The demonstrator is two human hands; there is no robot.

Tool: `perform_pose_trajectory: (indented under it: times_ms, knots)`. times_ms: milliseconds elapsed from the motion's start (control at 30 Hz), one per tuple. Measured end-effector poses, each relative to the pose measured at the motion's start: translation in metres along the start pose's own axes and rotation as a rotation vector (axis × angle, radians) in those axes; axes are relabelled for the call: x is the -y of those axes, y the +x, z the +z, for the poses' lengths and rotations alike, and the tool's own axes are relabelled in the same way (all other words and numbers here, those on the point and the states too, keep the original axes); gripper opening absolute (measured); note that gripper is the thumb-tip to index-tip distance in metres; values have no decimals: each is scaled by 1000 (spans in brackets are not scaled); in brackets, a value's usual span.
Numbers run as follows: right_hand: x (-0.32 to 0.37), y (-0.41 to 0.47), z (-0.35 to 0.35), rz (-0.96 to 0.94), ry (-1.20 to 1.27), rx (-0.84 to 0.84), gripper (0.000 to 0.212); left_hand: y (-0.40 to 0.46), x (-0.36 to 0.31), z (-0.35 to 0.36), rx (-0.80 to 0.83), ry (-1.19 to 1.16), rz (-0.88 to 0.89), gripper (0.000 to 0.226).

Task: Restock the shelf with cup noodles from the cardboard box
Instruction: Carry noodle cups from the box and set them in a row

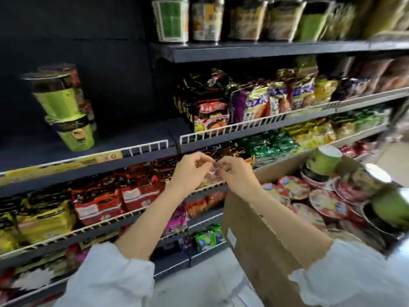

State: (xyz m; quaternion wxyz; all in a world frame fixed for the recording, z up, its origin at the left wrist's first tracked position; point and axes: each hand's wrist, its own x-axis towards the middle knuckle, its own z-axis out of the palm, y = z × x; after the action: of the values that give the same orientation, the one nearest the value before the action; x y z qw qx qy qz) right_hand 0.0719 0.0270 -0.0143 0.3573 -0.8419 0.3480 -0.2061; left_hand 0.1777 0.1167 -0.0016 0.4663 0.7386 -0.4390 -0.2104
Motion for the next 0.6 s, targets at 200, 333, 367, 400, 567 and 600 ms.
perform_pose_trajectory:
  times_ms: [200,333,367,400,567,600]
  knots:
    - [-101,-26,-78,133,-182,44,21,20,-35,129,176,87,-42,15]
    - [-170,-22,-119,217,-247,68,27,41,-44,205,244,214,-81,17]
    - [-187,-19,-127,238,-268,92,31,44,-43,221,255,281,-85,19]
    - [-205,-14,-135,255,-297,123,35,49,-41,237,277,344,-91,22]
    - [-278,7,-166,243,-517,361,68,71,-24,309,561,624,-103,41]
    - [-290,11,-171,233,-553,421,73,73,-22,320,626,705,-88,55]
